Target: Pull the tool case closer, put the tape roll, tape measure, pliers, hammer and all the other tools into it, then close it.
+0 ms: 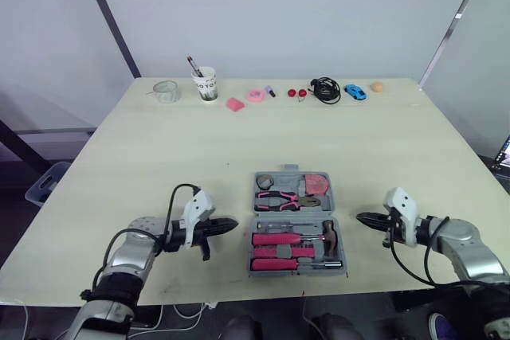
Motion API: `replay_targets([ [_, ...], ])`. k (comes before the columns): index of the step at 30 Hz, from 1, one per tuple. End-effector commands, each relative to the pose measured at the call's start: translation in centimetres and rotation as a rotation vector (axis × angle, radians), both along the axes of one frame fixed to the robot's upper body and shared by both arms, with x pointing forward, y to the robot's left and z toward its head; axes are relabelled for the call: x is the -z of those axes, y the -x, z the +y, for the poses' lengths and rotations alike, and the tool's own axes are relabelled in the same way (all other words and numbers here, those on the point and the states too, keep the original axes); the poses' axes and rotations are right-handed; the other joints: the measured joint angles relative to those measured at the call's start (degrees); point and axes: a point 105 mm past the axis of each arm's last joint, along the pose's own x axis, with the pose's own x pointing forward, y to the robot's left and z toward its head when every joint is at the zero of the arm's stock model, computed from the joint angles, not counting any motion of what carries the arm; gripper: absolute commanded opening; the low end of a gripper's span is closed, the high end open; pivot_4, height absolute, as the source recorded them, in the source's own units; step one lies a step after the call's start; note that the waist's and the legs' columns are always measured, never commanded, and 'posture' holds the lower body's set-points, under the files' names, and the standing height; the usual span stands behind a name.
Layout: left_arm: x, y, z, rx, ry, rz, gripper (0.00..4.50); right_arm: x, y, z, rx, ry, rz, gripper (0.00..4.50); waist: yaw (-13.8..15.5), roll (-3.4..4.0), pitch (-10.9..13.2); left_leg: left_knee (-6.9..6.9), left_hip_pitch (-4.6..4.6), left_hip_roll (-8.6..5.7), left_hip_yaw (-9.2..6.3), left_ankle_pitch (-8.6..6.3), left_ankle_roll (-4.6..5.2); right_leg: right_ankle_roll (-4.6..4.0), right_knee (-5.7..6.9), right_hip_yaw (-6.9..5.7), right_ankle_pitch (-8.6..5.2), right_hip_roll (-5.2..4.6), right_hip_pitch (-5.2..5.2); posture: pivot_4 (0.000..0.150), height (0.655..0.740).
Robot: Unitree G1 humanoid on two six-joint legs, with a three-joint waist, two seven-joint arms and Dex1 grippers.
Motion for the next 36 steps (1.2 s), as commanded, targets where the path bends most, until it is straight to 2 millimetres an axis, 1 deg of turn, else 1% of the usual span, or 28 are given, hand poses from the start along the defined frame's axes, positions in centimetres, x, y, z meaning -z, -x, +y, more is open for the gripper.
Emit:
replay_targets([
  [1, 0.0, -0.7, -0.7, 0.051, -0.025, -0.004, 0.00, 0.0, -0.6, 1.7, -0.068, 0.027, -0.022, 0.01, -0.03, 0.00, 0.00, 0.02, 0.00, -0.01, -0.02, 0.01, 0.00, 0.00, 0.02, 0.01, 0.00, 0.01, 0.01, 0.150, 0.7400],
  [6, 0.0, -1.2, -1.0, 0.062, -0.028, -0.001, 0.00, 0.2, -1.5, 2.8, -0.078, 0.045, -0.035, 0.01, -0.09, 0.01, 0.00, 0.00, -0.06, -0.03, -0.02, 0.00, 0.00, 0.09, 0.01, 0.02, 0.05, 0.01, -0.01, 0.150, 0.7400],
  [7, 0.0, -1.2, -1.1, 0.068, -0.030, 0.002, 0.00, 0.2, -1.7, 3.0, -0.078, 0.043, -0.035, 0.01, -0.16, 0.01, 0.00, 0.00, -0.06, -0.03, -0.02, 0.00, 0.00, 0.21, 0.01, 0.02, 0.12, 0.01, -0.01, 0.150, 0.7400],
  [10, 0.2, -1.0, -1.2, 0.088, -0.038, 0.013, 0.00, 0.3, -1.8, 3.4, -0.090, 0.050, -0.035, 0.01, -0.26, 0.02, 0.00, 0.00, -0.04, -0.03, -0.04, 0.00, 0.00, 0.22, 0.02, 0.02, 0.12, 0.01, 0.00, 0.150, 0.7400],
  [20, 0.4, -0.9, -1.9, 0.100, -0.034, 0.014, 0.00, 0.6, -1.8, 3.4, -0.102, 0.058, -0.037, 0.01, -0.23, 0.02, -0.01, 0.00, -0.04, -0.03, -0.06, 0.00, 0.00, 0.23, 0.03, 0.03, 0.13, 0.01, 0.00, 0.150, 0.7400],
  [25, 0.5, -1.3, -2.2, 0.096, -0.041, 0.007, 0.00, 1.1, -1.7, 3.5, -0.107, 0.075, -0.038, 0.01, -0.24, 0.02, -0.01, 0.00, -0.04, -0.04, -0.05, 0.00, 0.00, 0.23, 0.03, 0.02, 0.13, 0.01, 0.01, 0.150, 0.7400],
  [36, 1.5, -1.0, -3.4, 0.122, -0.043, 0.035, 0.00, 1.4, -1.4, 3.8, -0.123, 0.080, -0.041, 0.01, -0.18, 0.04, -0.02, 0.01, -0.03, -0.05, -0.05, 0.00, 0.00, 0.24, 0.03, 0.02, 0.13, 0.01, 0.02, 0.150, 0.7400],
])
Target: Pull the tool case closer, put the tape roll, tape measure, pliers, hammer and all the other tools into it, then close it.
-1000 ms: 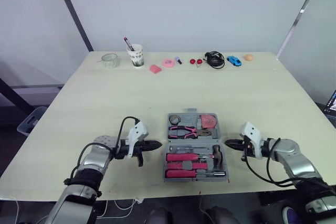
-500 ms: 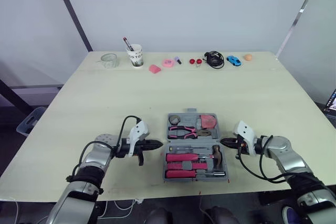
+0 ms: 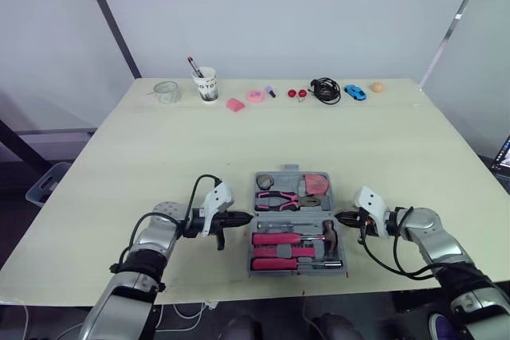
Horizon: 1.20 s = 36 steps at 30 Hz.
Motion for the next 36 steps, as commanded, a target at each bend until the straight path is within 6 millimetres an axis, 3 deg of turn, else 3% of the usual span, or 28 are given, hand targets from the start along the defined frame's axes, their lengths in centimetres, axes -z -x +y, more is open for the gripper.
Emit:
replay_targets([
  [1, 1.3, 0.5, -0.8, 0.017, -0.024, 0.043, 0.00, -0.4, 0.0, 0.5, -0.018, -0.013, -0.025, 0.01, 0.04, 0.00, 0.00, 0.00, 0.00, 0.00, 0.00, 0.00, 0.00, 0.00, 0.00, 0.00, 0.00, 0.00, 0.00, 0.150, 0.7400],
  [17, 1.4, 0.4, -2.4, 0.042, -0.008, 0.051, 0.00, -0.1, 0.3, 1.2, -0.048, -0.012, -0.017, 0.01, 0.25, 0.06, -0.04, 0.00, 0.02, -0.02, -0.01, 0.00, 0.00, 0.00, 0.00, 0.00, 0.00, -0.01, 0.02, 0.150, 0.7400],
  [36, 1.9, 3.1, -2.5, 0.116, -0.018, 0.120, 0.00, 0.6, 2.0, 1.5, -0.114, -0.011, 0.062, 0.01, -0.24, 0.13, -0.13, -0.04, 0.03, -0.01, -0.07, -0.01, 0.00, 0.00, -0.01, 0.01, -0.01, -0.01, 0.02, 0.150, 0.7400],
])
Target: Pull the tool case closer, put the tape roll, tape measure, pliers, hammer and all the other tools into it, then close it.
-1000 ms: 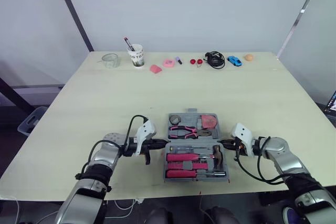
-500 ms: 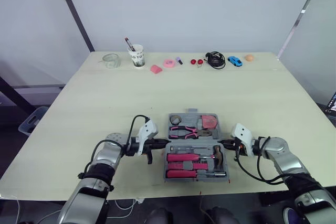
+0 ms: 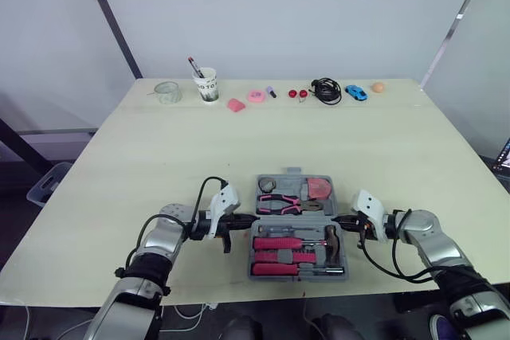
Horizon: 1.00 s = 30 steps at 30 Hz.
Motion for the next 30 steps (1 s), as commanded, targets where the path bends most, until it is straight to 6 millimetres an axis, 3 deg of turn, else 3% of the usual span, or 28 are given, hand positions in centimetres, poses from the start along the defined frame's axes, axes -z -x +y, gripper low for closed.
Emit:
replay_targets([
  [1, 1.7, 2.2, -1.3, 0.093, -0.018, 0.093, 0.00, 0.3, 1.0, 0.9, -0.061, -0.008, 0.026, 0.01, -0.11, 0.00, -0.01, 0.00, 0.00, 0.00, -0.01, 0.00, 0.00, 0.00, 0.00, 0.00, 0.00, 0.00, 0.00, 0.150, 0.7400],
  [30, 2.2, 3.5, -0.3, 0.091, -0.047, 0.134, 0.00, 0.7, 1.9, 1.5, -0.082, -0.015, 0.057, 0.01, -0.24, -0.01, -0.17, -0.02, 0.09, 0.03, -0.06, 0.00, 0.00, -0.19, 0.03, 0.07, -0.11, 0.02, 0.00, 0.150, 0.7400],
])
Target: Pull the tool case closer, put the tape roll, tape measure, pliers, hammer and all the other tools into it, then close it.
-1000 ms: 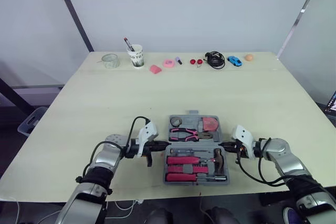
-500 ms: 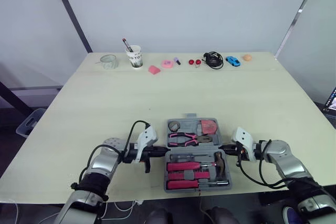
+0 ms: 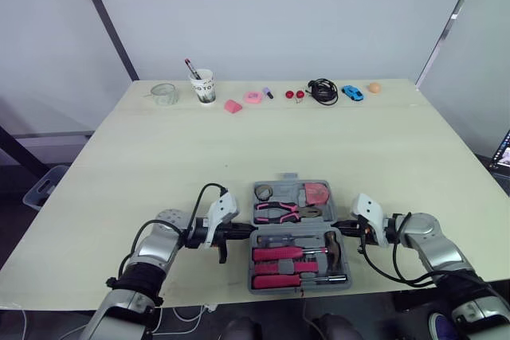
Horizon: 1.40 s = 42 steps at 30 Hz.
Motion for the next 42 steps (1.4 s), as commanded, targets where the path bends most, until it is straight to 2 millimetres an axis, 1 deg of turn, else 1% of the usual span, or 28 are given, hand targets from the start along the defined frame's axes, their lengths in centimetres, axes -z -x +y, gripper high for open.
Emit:
replay_targets([
  [1, 2.0, 1.9, -0.4, 0.057, -0.029, 0.094, 0.00, 0.4, 1.2, 1.3, -0.069, -0.011, 0.024, 0.01, 0.00, 0.00, -0.02, 0.00, 0.00, 0.00, 0.00, 0.00, 0.00, 0.00, 0.00, 0.00, 0.00, 0.00, 0.00, 0.150, 0.7400],
  [13, 2.1, 2.3, -0.2, 0.054, -0.033, 0.103, 0.00, 0.5, 1.2, 1.3, -0.077, -0.002, 0.025, 0.01, -0.07, -0.02, -0.12, -0.03, 0.03, 0.02, -0.01, 0.00, 0.00, -0.01, 0.00, 0.02, -0.01, 0.00, 0.00, 0.150, 0.7400],
  [20, 2.1, 1.8, 0.3, 0.028, -0.044, 0.086, 0.00, 0.4, 1.0, 1.1, -0.073, 0.004, 0.019, 0.01, -0.07, -0.01, -0.16, -0.03, 0.04, 0.02, -0.01, 0.00, 0.00, -0.02, 0.00, 0.03, -0.01, 0.01, 0.00, 0.150, 0.7400],
  [27, 1.0, 0.5, 1.9, -0.030, -0.045, -0.009, 0.00, -0.2, 0.4, -0.8, -0.008, 0.014, -0.017, 0.01, -0.05, -0.01, -0.16, -0.03, 0.03, 0.02, -0.01, 0.00, 0.00, -0.04, 0.00, 0.03, -0.02, 0.01, -0.01, 0.150, 0.7400],
  [31, 0.0, 0.0, 2.9, -0.071, -0.032, -0.052, 0.00, -0.9, 0.4, -1.5, 0.037, -0.027, -0.014, 0.01, -0.07, 0.00, -0.15, -0.03, 0.01, 0.04, -0.02, 0.00, 0.00, -0.04, 0.00, 0.03, -0.02, 0.01, -0.01, 0.150, 0.7400],
  [35, -1.0, 0.2, 3.9, -0.103, -0.010, -0.097, 0.00, -1.4, 0.7, -2.7, 0.078, -0.043, -0.026, 0.01, -0.10, 0.00, -0.14, -0.03, 0.02, 0.08, -0.01, 0.00, 0.00, -0.04, 0.00, 0.04, -0.02, 0.01, -0.03, 0.150, 0.7400],
  [39, -2.3, 1.0, 5.0, -0.151, 0.038, -0.136, 0.00, -2.6, 0.9, -4.2, 0.153, -0.093, -0.083, 0.01, -0.05, 0.02, -0.11, -0.04, -0.05, 0.17, 0.00, -0.01, 0.00, -0.04, -0.01, 0.05, -0.02, -0.02, -0.12, 0.150, 0.7400],
  [42, -3.0, 1.8, 5.5, -0.190, 0.080, -0.166, 0.00, -2.9, 1.4, -5.2, 0.202, -0.116, -0.104, 0.01, 0.01, 0.01, -0.07, -0.03, -0.06, 0.38, 0.06, -0.01, -0.01, -0.04, -0.03, 0.05, -0.02, -0.05, -0.13, 0.150, 0.7400],
])
